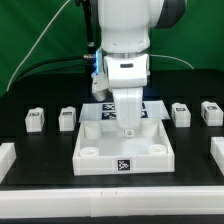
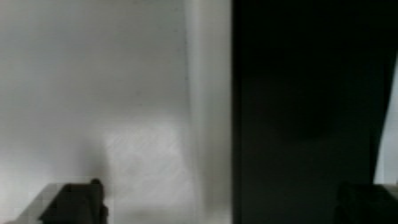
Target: Assemble one leg
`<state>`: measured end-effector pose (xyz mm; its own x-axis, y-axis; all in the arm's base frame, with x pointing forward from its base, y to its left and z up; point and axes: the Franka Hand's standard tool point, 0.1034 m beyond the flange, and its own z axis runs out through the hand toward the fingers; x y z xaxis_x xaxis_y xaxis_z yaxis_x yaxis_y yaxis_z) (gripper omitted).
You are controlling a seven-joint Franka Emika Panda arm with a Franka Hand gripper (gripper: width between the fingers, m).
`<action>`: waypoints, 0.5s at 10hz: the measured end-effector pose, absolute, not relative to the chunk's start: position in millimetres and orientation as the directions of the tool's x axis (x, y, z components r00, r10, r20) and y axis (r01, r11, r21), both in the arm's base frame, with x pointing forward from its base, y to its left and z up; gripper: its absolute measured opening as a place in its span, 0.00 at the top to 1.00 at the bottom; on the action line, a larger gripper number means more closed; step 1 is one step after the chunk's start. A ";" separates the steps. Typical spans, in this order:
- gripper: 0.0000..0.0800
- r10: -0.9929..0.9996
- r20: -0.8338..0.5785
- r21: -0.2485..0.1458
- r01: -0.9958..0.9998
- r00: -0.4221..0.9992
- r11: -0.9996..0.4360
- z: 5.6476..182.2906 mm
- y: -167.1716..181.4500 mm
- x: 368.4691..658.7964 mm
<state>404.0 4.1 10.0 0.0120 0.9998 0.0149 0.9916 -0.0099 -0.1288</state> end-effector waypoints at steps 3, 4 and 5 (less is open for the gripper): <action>0.31 1.000 0.013 -0.132 0.991 0.027 -0.025 8.6 4.8 403.5; 0.48 1.000 0.013 -0.133 0.991 0.027 -0.025 8.2 4.4 403.2; 0.48 1.000 0.013 -0.133 0.991 0.028 -0.026 8.0 4.1 403.0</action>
Offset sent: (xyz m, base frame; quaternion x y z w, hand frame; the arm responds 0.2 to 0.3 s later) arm 0.0000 0.0000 0.0000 0.0000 0.0000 0.0000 1.0000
